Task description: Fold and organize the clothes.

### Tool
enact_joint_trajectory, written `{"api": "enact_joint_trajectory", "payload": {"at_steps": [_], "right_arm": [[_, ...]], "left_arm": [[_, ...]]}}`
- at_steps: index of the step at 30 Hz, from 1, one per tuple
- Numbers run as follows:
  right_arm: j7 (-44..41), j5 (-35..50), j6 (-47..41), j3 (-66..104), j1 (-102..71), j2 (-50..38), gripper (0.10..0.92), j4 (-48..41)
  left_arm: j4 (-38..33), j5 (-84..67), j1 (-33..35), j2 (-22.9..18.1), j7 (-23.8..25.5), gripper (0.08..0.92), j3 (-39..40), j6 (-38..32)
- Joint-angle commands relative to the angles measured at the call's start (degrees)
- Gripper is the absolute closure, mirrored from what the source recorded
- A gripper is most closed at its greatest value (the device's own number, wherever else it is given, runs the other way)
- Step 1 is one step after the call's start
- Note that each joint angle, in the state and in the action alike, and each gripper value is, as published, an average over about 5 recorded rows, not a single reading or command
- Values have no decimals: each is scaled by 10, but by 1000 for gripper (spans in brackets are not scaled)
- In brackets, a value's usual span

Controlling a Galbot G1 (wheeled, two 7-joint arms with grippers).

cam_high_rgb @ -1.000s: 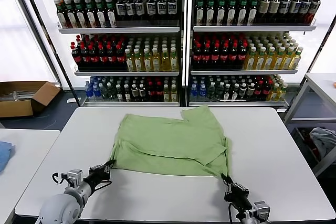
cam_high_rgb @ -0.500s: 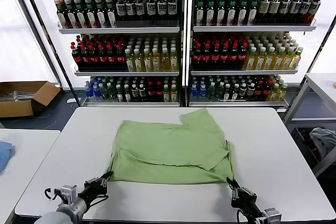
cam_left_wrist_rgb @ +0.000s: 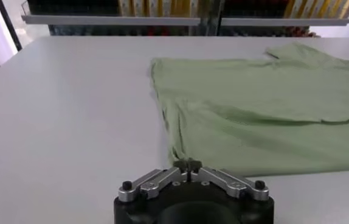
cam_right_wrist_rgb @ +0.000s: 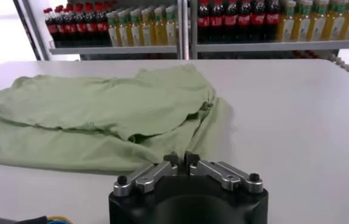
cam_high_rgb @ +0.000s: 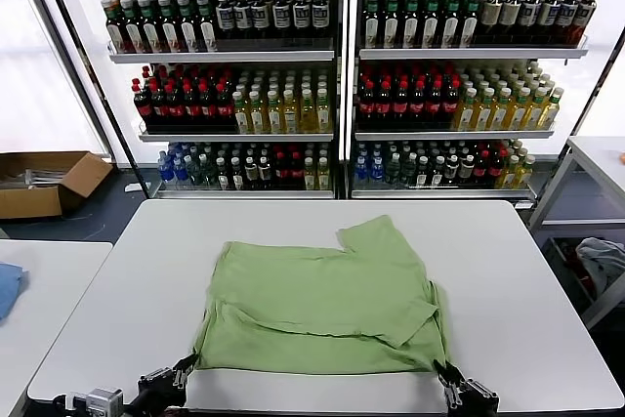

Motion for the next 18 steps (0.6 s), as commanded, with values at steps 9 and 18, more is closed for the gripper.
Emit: {"api": "enact_joint_trajectory", "payload": {"at_steps": [9, 18], "right_arm": [[-3, 125, -58, 35, 180, -98, 375, -26], [-17, 146, -127, -137, 493, -166, 206, -281]], "left_arm": [[-5, -75, -113, 43, 17, 588, -25, 5], [153, -82, -302, 140, 66, 328, 73, 3]]}}
